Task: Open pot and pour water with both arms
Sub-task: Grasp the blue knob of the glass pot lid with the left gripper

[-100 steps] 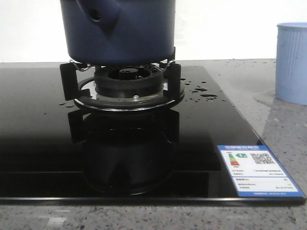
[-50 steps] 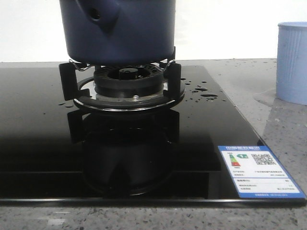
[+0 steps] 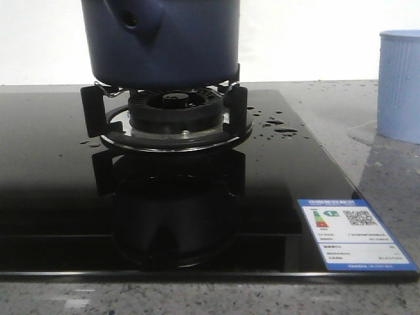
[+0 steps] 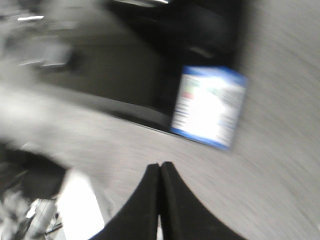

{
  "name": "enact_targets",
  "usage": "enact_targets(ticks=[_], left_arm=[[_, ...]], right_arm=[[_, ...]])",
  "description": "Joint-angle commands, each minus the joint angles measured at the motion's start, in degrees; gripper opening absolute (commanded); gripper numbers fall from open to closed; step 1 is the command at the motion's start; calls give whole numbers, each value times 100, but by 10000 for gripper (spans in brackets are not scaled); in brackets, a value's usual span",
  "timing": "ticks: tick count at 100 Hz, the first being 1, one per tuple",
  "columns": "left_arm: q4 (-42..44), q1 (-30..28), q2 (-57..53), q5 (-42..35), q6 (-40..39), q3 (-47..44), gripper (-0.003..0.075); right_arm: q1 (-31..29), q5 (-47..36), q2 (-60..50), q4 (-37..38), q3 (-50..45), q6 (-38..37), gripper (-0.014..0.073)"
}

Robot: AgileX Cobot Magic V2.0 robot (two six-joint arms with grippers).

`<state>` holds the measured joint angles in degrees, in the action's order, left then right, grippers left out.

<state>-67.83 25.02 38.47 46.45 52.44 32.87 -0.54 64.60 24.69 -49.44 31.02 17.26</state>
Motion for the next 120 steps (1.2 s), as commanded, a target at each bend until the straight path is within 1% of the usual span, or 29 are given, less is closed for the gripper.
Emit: enact_targets(ticks=[1, 10, 21, 30, 37, 42, 49, 55, 60, 61, 64, 65, 67, 68, 71, 72, 79, 86, 96, 105, 110, 115, 120], left_arm=[[-1299, 99, 367, 453, 1126, 387, -18], [-1863, 86, 659, 710, 1731, 551, -18], [-2179, 86, 919, 757, 2197, 716, -18], [-2248, 86, 1116, 757, 2394, 883, -18], [-2234, 86, 1269, 800, 2474, 1022, -10], [-2234, 86, 1377, 872, 2690, 1121, 24], [-2234, 86, 1454, 897, 2969, 1250, 125], [-2211, 86, 1482, 820, 3207, 1354, 266], [-2160, 86, 1499, 633, 3394, 1440, 388], [-2141, 86, 1499, 593, 3419, 1453, 420], [-2117, 86, 1499, 361, 3420, 1507, 475], [-2094, 86, 1499, 302, 3420, 1516, 487], [-2078, 86, 1499, 121, 3420, 1551, 515], [-2043, 86, 1499, 63, 3420, 1564, 530], [-1955, 86, 1499, -203, 3420, 1628, 547], [-1908, 86, 1499, -253, 3420, 1641, 548], [-1668, 86, 1551, -656, 3512, 1783, 541], [-1643, 28, 1675, -708, 3808, 1942, 517], [-1721, -217, 1966, -674, 4060, 2215, 476], [-1918, -621, 2309, -451, 4177, 2498, 460], [-2175, -916, 2530, -63, 4217, 2642, 461], [-2540, -1296, 2773, 499, 4253, 2783, 461], [-2936, -1624, 3038, 1300, 4289, 2896, 461]], right_arm=[[-43, -342, 111, -1069, 266, 1339, -74], [-43, -676, 111, -1492, 298, 2096, -74], [-43, -1256, 111, -1696, 298, 2192, -74], [-43, -1682, 111, -1696, 298, 2289, -74], [-43, -1798, 111, -1696, 298, 2815, -74], [-43, -1798, 111, -1696, 298, 3192, -70], [-43, -1808, 111, -1696, 298, 3521, -29], [-43, -1863, 111, -1696, 298, 3741, 41], [-43, -1943, 111, -1696, 298, 3819, 130], [-43, -1980, 111, -1696, 298, 3820, 160], [-43, -2062, 111, -1696, 298, 3831, 226], [-43, -2079, 111, -1696, 298, 3831, 262], [-43, -2142, 111, -1696, 298, 3831, 298], [-43, -2197, 111, -1696, 298, 3831, 335], [-43, -2302, 111, -1696, 298, 3831, 406], [-43, -2326, 111, -1696, 298, 3831, 440], [-43, -2563, 111, -1696, 298, 3831, 573], [-43, -2744, 111, -1696, 298, 3831, 634], [-43, -2878, 111, -1696, 298, 3831, 636], [-43, -2924, 111, -1696, 298, 3831, 636], [-43, -2937, 111, -1696, 298, 3831, 636], [-43, -2948, 111, -1696, 298, 3831, 636], [-43, -2958, 111, -1696, 298, 3831, 636]])
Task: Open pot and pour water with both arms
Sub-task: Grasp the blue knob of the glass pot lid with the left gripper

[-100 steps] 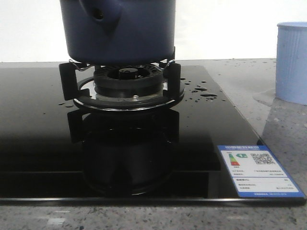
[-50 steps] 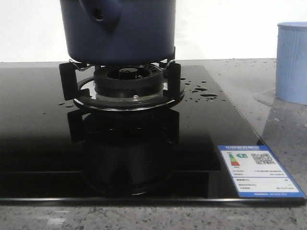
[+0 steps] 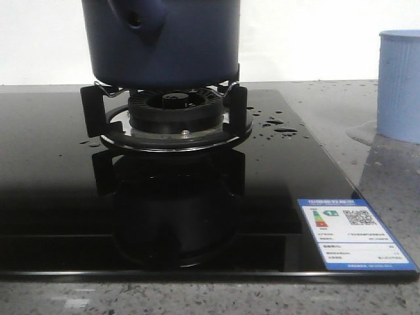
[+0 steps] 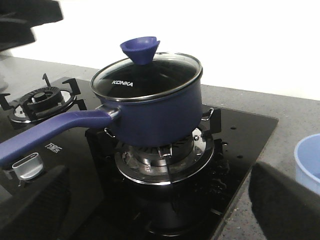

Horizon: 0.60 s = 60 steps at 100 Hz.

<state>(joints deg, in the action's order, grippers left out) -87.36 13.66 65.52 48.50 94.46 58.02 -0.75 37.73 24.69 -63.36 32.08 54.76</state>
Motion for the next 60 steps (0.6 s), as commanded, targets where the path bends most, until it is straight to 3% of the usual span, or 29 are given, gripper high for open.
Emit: enact_targets(ticks=[1, 13, 28, 60], left_arm=[[-1101, -532, 370, 1195, 87, 397, 461], [-1310, -1026, 954, 2225, 98, 711, 460], [-312, -1041, 1295, 1899, 98, 1062, 463], [-553, -756, 1760, 1420, 1166, 1106, 573]], right_arm=[[-22, -271, 111, -303, 191, 81, 636], [-22, -271, 111, -303, 191, 81, 636], [-22, -271, 111, -303, 191, 81, 636], [-22, -290, 111, -303, 191, 81, 636]])
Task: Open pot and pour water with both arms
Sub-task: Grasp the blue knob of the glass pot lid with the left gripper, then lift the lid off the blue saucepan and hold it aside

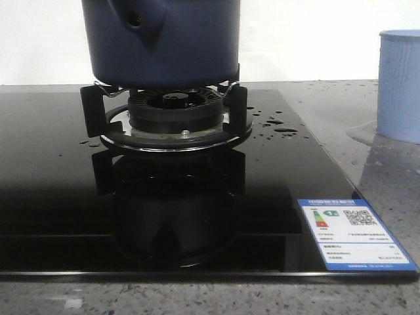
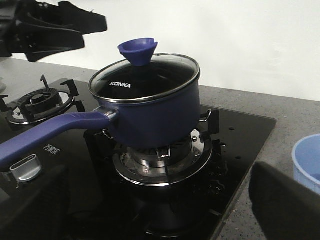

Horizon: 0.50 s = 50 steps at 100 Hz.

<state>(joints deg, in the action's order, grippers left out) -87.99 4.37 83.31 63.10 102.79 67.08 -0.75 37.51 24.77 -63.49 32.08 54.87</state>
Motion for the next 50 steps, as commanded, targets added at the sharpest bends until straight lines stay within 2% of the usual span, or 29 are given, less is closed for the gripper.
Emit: enact_targets(ticks=[1, 27, 50], left_arm=[[-490, 205, -8, -54, 361, 200, 573], [-919, 581, 364, -664, 700, 200, 572], [-1446, 592, 704, -553, 708, 267, 572]], right_arm=[[-22, -267, 104, -290, 191, 69, 636], [-22, -361, 104, -280, 191, 69, 636], [-22, -361, 104, -280, 191, 69, 636]])
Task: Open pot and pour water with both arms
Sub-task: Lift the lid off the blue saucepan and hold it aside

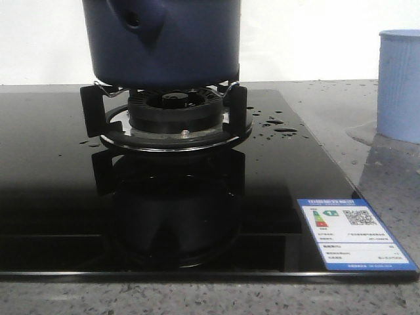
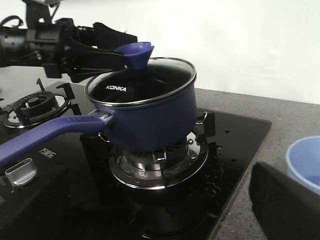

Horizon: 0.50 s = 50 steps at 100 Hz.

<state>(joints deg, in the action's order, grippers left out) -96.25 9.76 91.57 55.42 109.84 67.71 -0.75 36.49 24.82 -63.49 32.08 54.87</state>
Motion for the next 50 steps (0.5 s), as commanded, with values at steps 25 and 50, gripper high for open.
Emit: enact_targets(ticks=[25, 50], left_arm=[[-663, 194, 193, 567, 3, 368, 572], [-628, 568, 343, 413, 3, 596, 567]], right_arm=[[-22, -300, 99, -280, 191, 69, 636], [-22, -309, 99, -280, 191, 69, 636]])
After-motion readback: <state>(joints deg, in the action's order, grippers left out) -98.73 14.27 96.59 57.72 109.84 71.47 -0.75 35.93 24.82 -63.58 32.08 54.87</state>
